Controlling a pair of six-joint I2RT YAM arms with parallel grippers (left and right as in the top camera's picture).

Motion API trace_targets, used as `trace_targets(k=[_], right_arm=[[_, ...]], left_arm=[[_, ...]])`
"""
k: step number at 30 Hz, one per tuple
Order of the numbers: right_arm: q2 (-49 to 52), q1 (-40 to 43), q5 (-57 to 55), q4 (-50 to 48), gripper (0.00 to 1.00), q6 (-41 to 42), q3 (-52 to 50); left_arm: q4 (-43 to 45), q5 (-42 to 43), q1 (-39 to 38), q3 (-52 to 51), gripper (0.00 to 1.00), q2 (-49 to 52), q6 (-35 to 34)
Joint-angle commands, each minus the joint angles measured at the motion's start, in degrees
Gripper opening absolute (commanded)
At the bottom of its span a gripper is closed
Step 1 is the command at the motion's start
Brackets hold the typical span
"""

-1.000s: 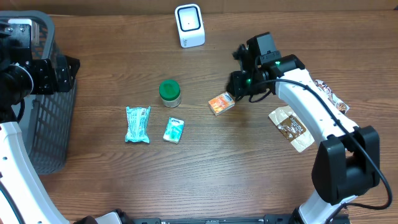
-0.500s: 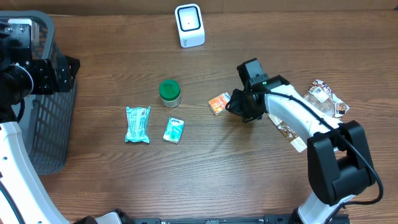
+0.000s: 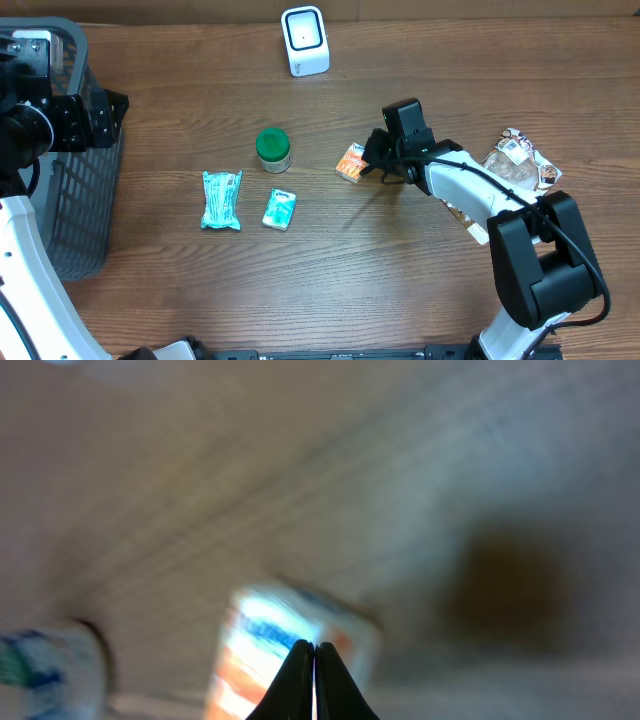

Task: Scan the item barcode

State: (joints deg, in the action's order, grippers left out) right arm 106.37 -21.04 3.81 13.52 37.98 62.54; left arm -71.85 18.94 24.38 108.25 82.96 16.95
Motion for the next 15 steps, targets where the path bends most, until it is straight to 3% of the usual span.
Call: trace_targets(k=[1,5,15], right_arm=[[0.26,0.04,1.31,-4.7,0.04,-6.93,-0.46],[0.26,0.04,7.43,-9.03,0.04,-14.03,-0.42],[0.26,-1.92,12.85,-4.5,0.04,-14.67,1.09]], left_arm=[[0.04,0.98,-0.02,-0.17,1.0,0.2,1.09],[0.04,0.98,-0.02,-0.17,1.0,0.2,1.07],[0.04,0.98,-0.02,-0.17,0.99,0.2,1.09]])
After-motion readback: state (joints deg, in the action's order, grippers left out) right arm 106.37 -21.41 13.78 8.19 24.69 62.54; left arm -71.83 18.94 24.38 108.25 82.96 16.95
